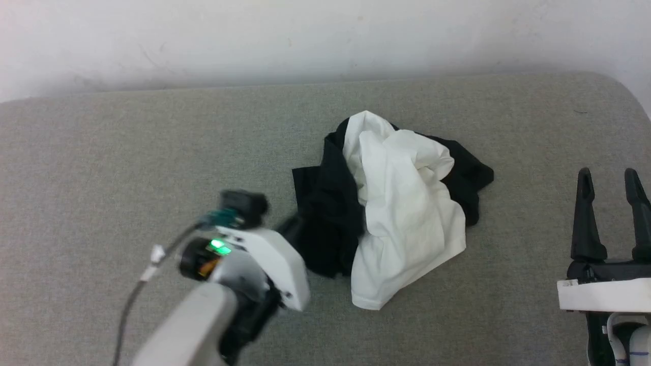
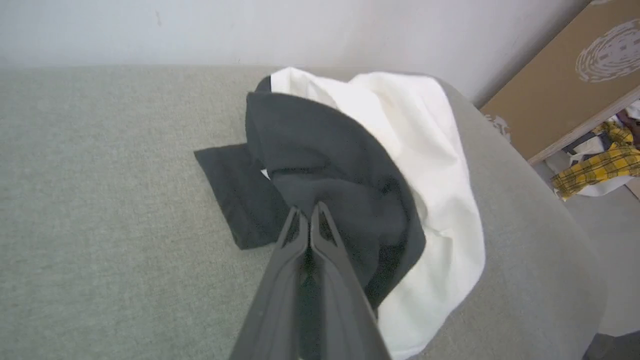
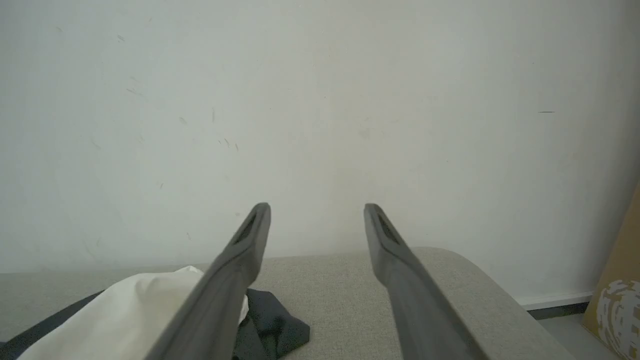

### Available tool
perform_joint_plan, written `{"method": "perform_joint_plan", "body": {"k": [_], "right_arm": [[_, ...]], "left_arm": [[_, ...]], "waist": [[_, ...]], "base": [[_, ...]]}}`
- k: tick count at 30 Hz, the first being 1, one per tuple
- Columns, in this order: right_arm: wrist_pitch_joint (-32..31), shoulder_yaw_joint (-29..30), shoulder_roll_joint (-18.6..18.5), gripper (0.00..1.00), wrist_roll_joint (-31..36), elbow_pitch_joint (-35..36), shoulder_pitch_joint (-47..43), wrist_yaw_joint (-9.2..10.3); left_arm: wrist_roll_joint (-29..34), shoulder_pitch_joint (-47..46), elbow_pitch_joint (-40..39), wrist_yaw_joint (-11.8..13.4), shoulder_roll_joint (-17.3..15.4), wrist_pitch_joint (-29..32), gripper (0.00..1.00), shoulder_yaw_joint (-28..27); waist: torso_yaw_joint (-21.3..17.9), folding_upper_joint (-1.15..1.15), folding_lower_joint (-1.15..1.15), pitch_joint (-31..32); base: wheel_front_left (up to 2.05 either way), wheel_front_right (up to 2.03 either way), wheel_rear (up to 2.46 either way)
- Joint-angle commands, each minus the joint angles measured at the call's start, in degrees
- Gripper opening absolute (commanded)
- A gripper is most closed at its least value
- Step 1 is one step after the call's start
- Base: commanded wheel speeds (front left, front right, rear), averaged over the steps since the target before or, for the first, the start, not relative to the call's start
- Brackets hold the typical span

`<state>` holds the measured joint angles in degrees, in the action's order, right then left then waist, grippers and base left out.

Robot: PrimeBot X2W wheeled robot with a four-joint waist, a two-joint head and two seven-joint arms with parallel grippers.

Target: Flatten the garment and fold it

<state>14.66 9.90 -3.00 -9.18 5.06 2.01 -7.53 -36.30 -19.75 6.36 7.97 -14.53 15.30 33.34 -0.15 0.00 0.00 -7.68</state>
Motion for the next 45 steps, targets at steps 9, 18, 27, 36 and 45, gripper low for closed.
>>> {"method": "perform_joint_plan", "body": {"k": [9,18,27,36,45], "right_arm": [[0.2,0.6,0.1,1.0,-0.6,0.5,-0.1,0.04],[0.3,0.4,0.1,1.0,-0.4,0.5,0.7,0.04],[0.3,0.2,0.1,1.0,0.2,0.2,1.3,0.04],[0.2,-0.2,0.1,1.0,0.1,-0.5,1.0,0.04],[0.2,-1.0,0.1,1.0,-0.4,-1.2,-0.2,0.04]], "left_arm": [[-2.0,9.3,-18.6,11.8,-13.0,-5.7,0.0,-21.4],[-5.0,22.8,-18.6,16.4,-15.5,-5.4,0.83,-29.3],[-6.0,21.7,-14.3,14.1,-9.4,-12.1,1.0,-27.5],[2.2,17.8,-23.5,10.6,-8.1,-29.0,1.0,-29.4],[18.0,23.6,-24.4,4.5,1.5,-30.3,1.0,-28.6]], "waist": [[0.3,0.0,0.0,-1.6],[1.2,0.0,0.0,-3.8],[2.5,0.0,0.0,-3.9],[2.4,0.0,0.0,-1.8],[0.4,0.0,0.0,-0.5]], "base": [[0.0,0.0,0.0],[0.0,0.0,0.0],[0.0,0.0,0.0],[0.0,0.0,0.0],[0.0,0.0,0.0]]}}
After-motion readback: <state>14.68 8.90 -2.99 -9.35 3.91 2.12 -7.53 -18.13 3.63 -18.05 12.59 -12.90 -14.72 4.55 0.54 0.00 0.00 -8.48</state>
